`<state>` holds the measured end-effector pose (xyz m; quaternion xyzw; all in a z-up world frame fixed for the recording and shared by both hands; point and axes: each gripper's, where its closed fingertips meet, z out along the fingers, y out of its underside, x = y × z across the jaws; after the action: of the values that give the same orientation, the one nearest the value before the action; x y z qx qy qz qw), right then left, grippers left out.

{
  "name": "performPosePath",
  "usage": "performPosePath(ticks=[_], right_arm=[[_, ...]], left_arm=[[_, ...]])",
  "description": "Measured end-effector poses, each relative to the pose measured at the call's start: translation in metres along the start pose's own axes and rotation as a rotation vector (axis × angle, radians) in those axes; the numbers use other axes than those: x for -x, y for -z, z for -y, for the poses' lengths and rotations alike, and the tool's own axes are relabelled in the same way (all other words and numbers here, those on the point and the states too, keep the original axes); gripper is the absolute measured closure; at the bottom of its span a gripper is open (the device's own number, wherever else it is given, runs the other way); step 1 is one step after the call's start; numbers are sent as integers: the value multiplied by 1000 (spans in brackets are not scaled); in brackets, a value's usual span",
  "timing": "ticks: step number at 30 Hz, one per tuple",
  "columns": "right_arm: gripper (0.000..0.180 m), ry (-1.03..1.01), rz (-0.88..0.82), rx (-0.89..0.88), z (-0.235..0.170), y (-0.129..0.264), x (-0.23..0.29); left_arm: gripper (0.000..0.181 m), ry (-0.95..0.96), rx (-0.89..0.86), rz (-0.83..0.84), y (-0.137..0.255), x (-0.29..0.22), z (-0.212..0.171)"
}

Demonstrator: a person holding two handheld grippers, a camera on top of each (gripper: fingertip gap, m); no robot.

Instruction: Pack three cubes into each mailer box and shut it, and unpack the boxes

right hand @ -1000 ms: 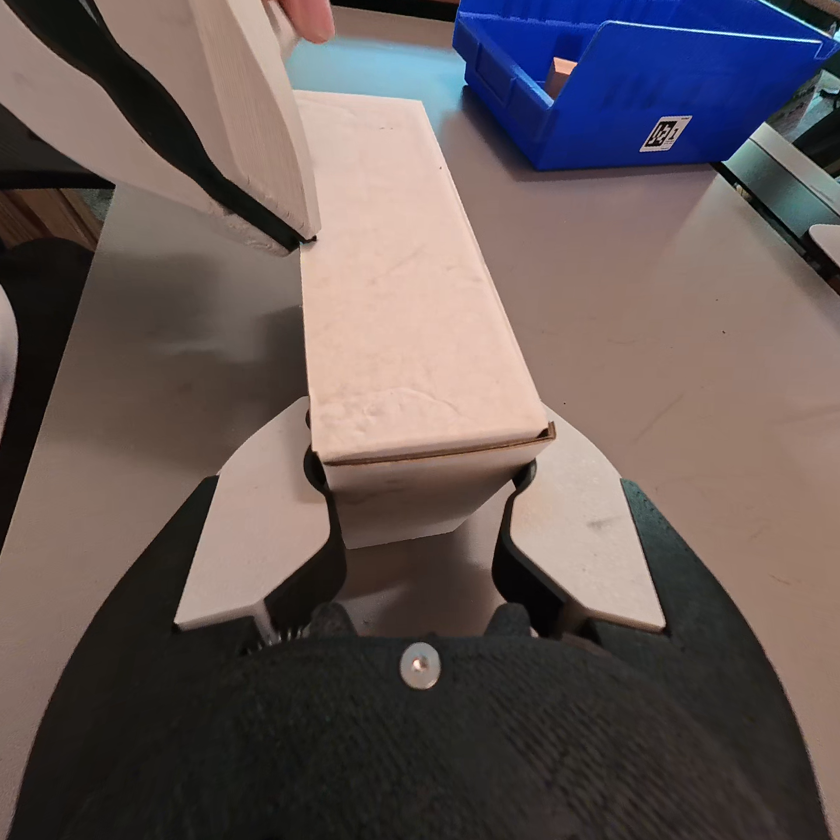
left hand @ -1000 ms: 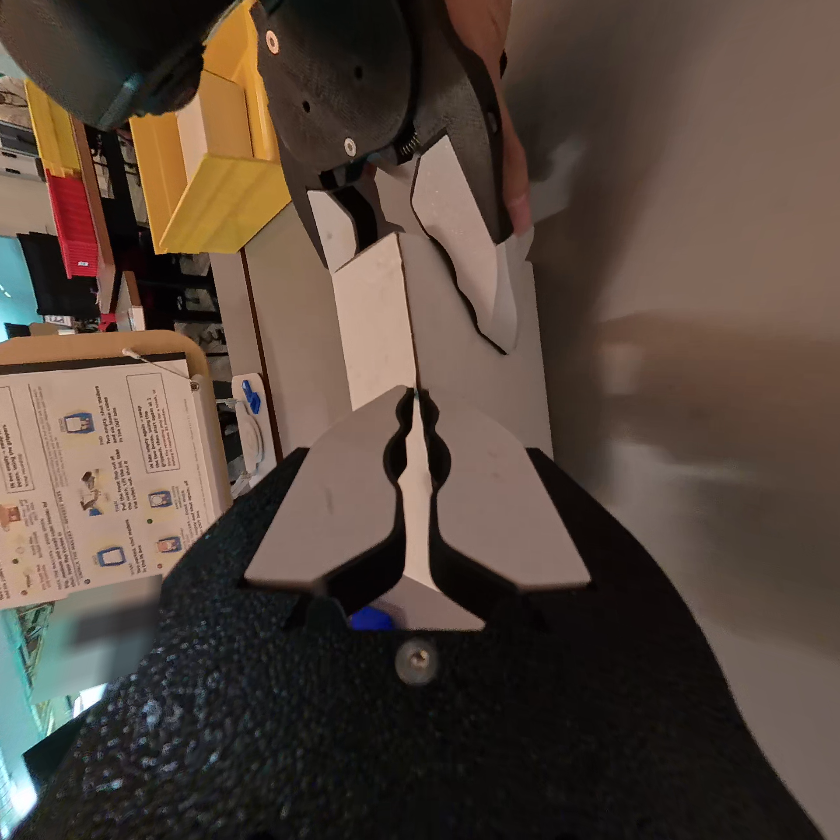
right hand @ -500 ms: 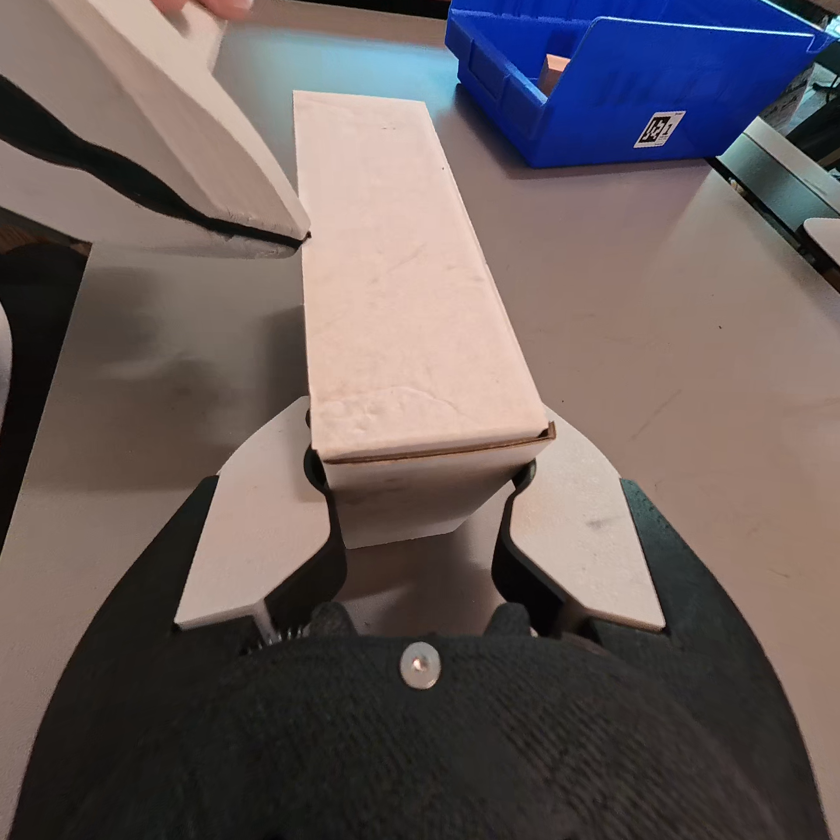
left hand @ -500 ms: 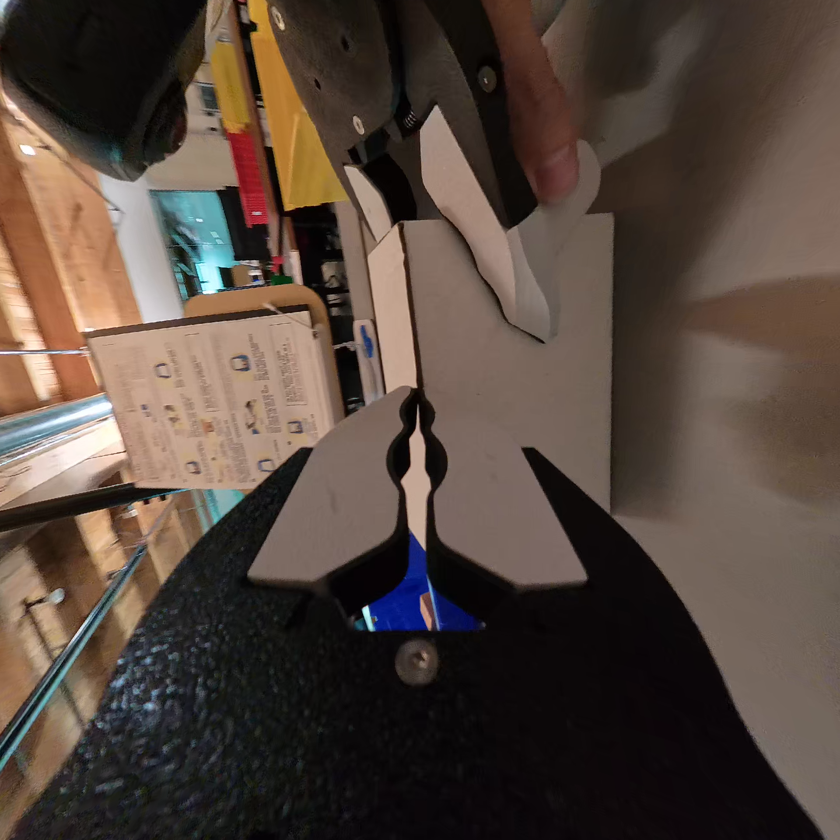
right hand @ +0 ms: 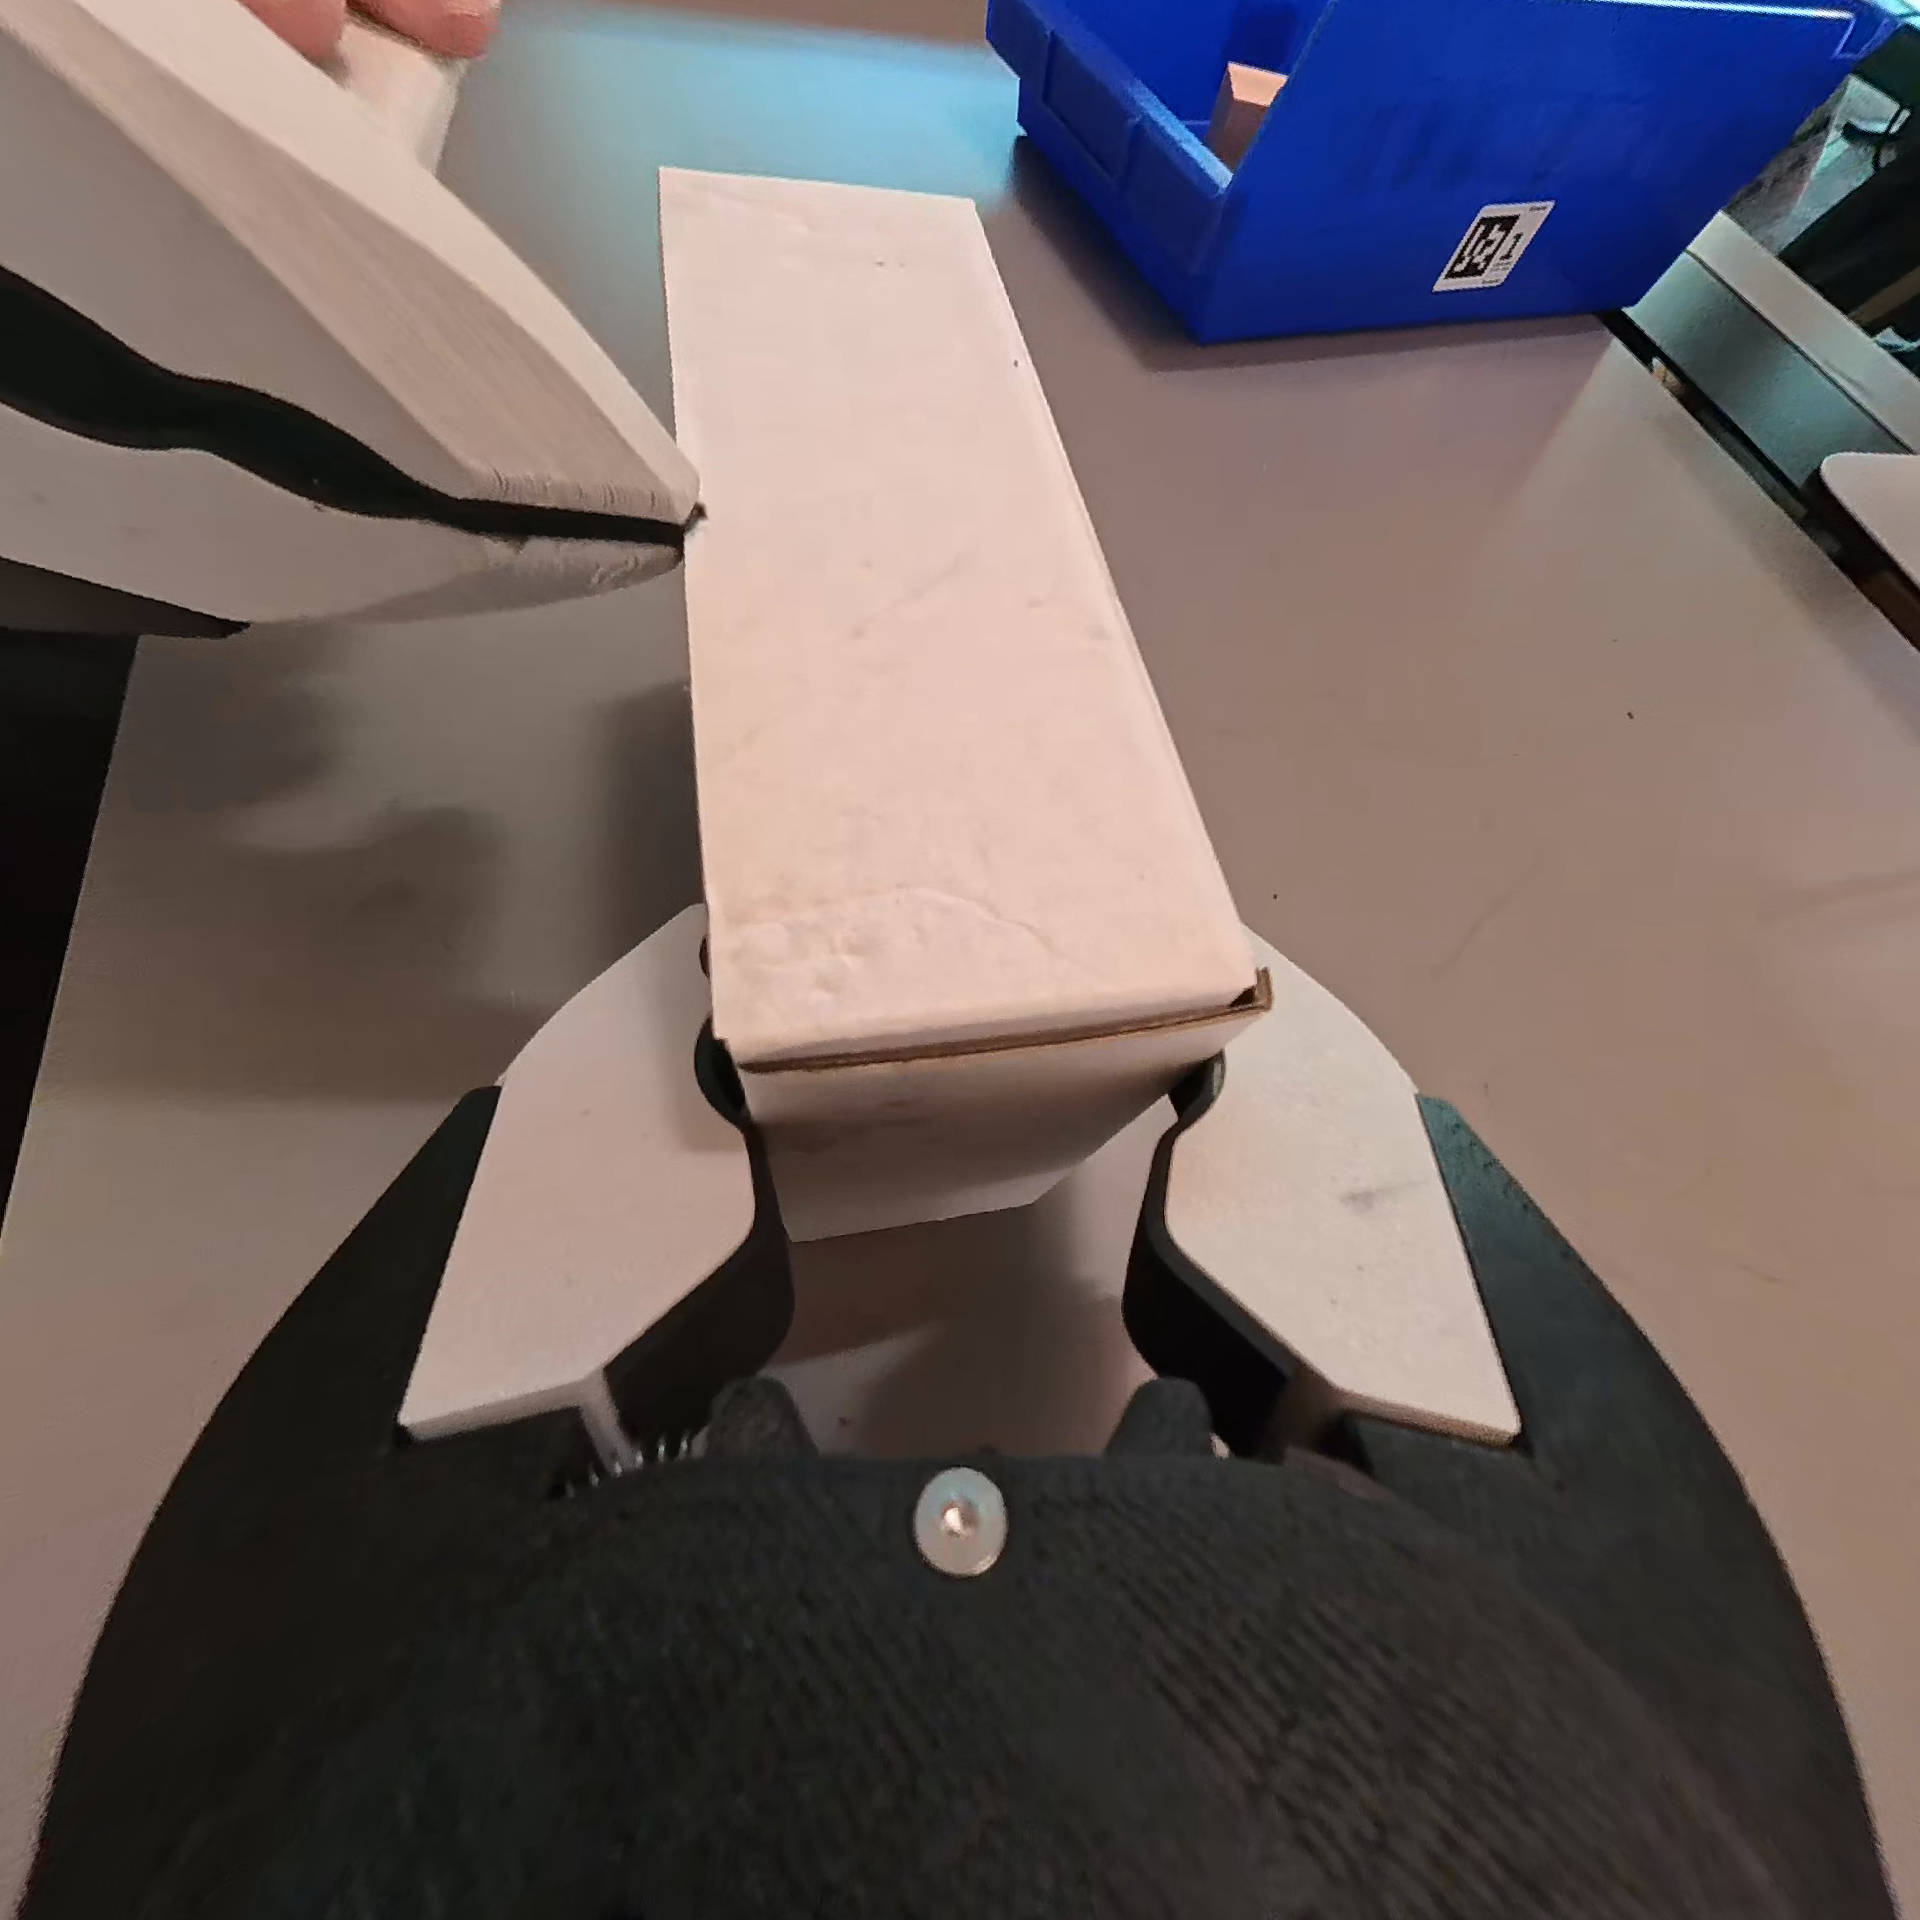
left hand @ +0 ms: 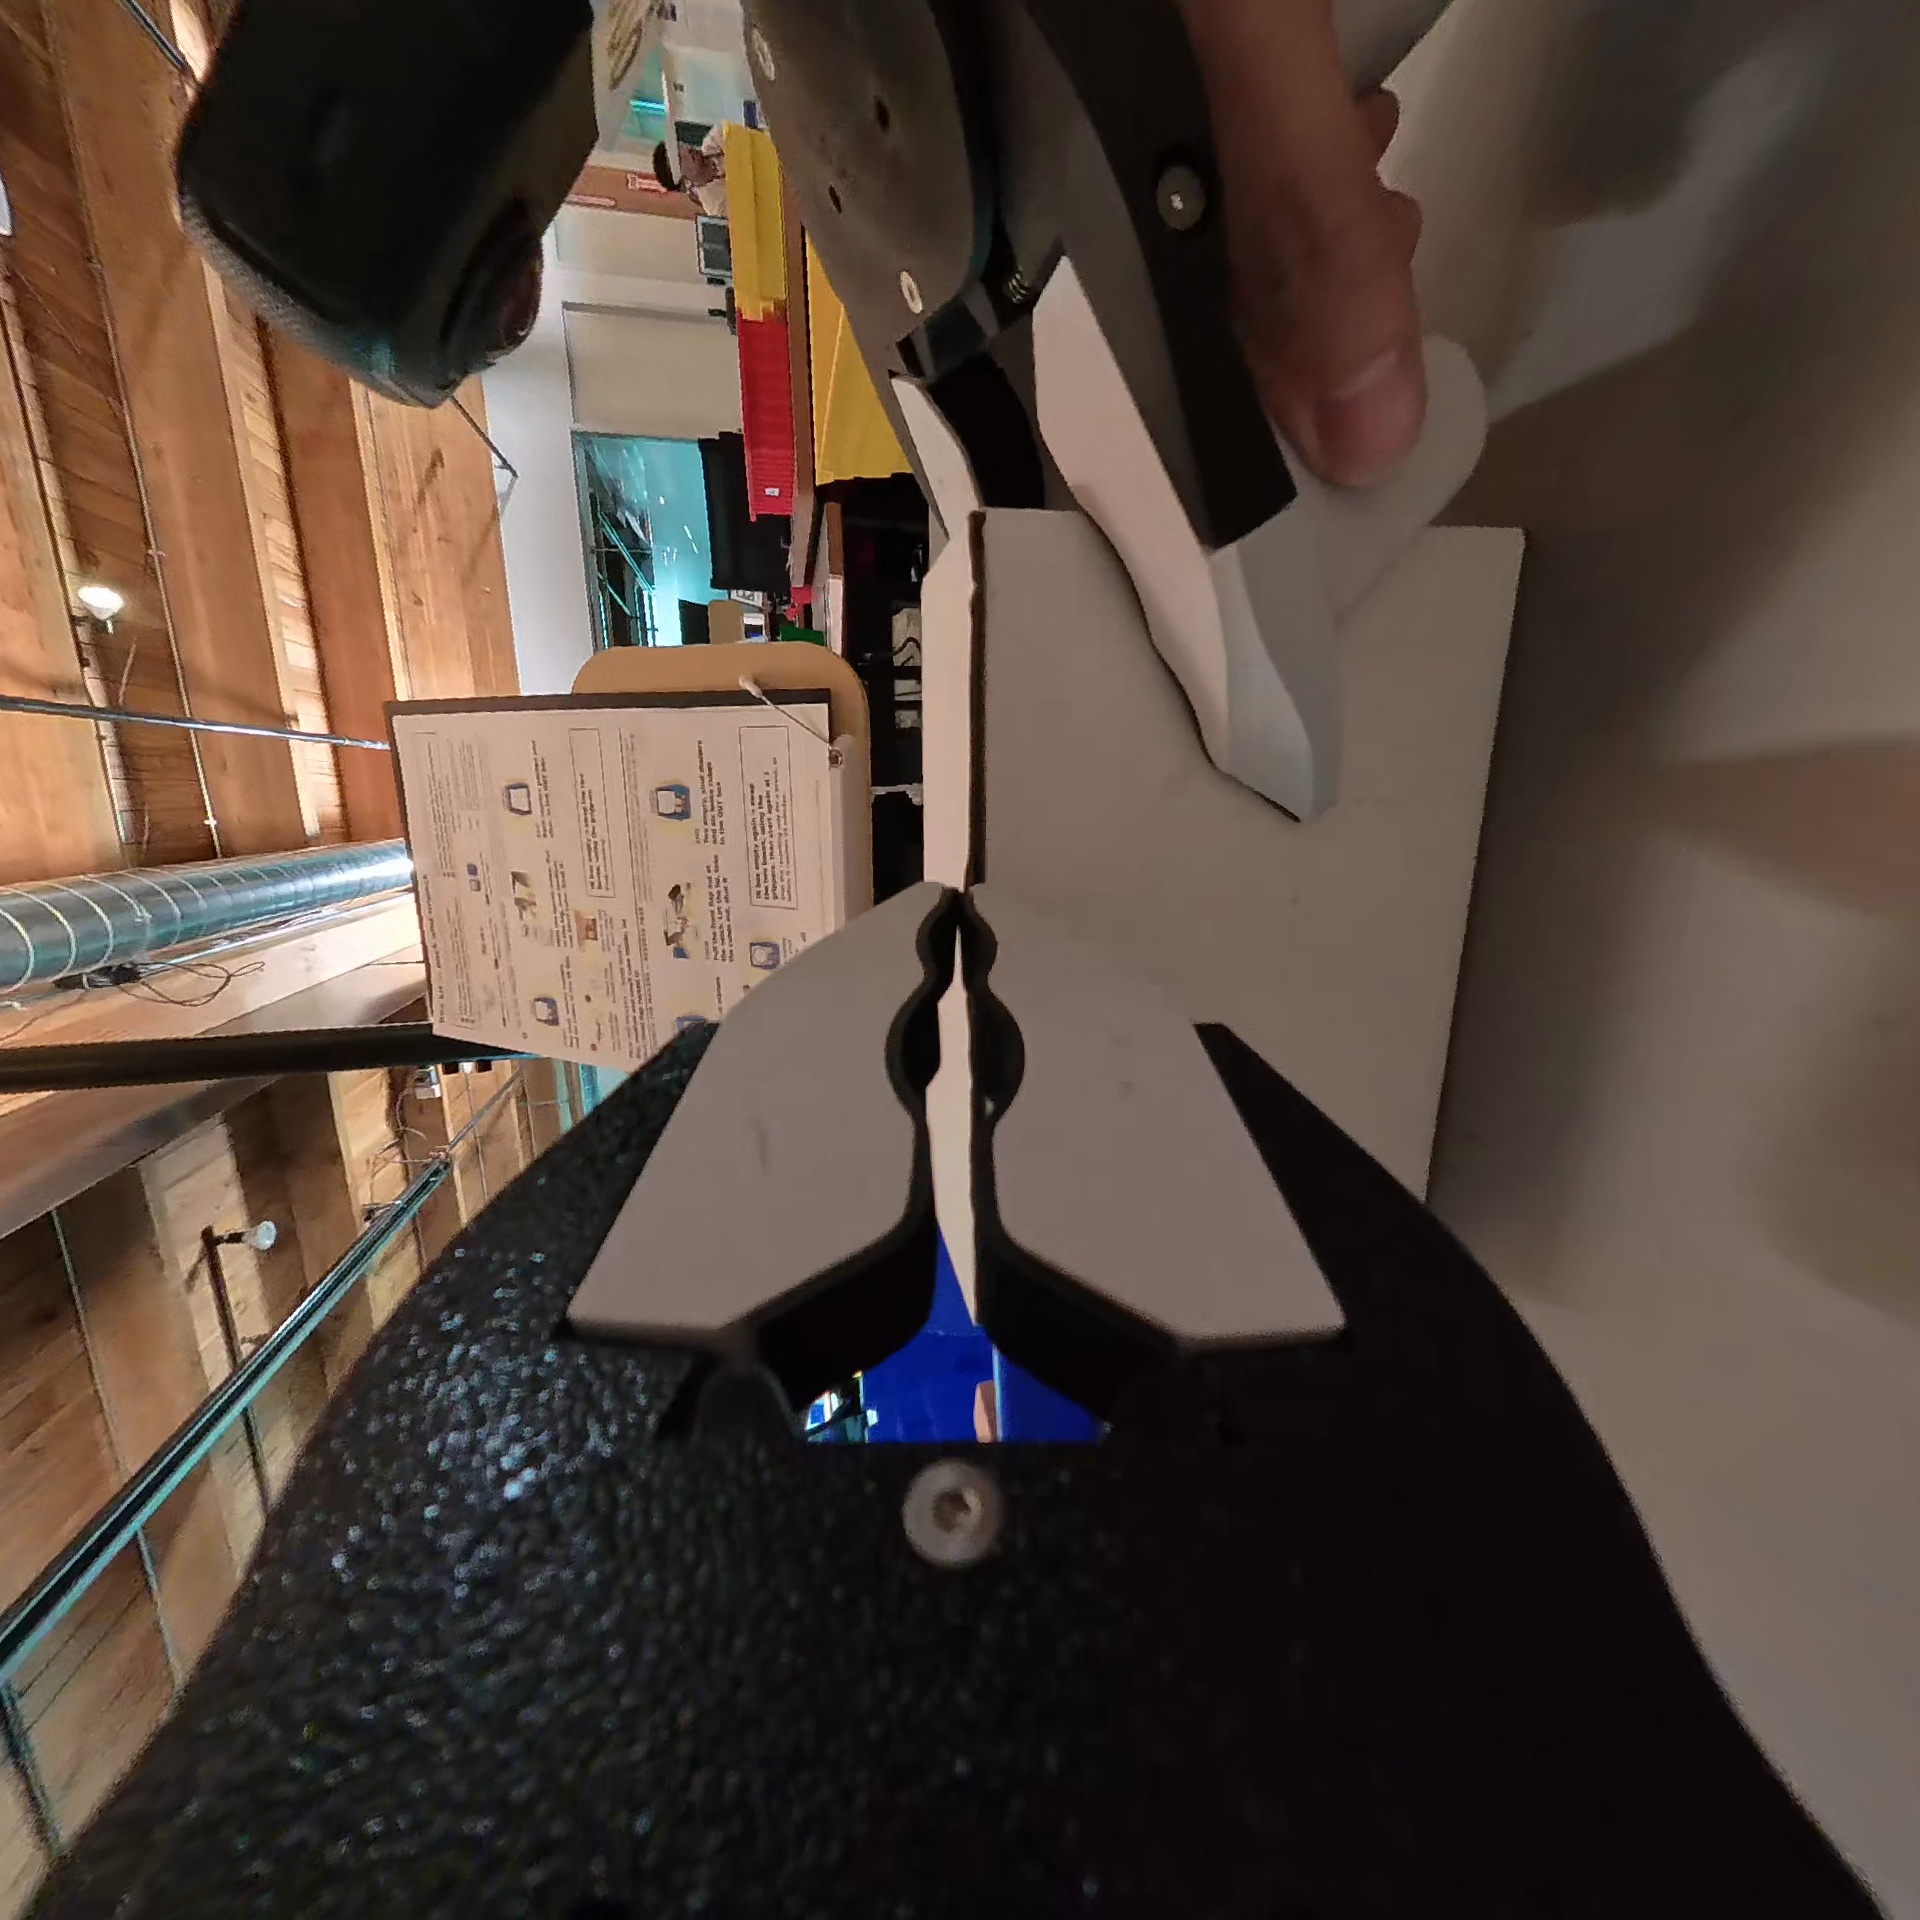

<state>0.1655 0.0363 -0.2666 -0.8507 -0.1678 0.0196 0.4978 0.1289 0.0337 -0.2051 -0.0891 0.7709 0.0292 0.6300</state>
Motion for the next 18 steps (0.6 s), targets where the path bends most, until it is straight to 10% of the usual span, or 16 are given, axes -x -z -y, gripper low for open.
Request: performPosePath(ticks=[18], right_arm=[[98, 4, 2, -10, 0, 0, 0]], left_arm=[[162, 211, -203, -280, -13, 7, 34]])
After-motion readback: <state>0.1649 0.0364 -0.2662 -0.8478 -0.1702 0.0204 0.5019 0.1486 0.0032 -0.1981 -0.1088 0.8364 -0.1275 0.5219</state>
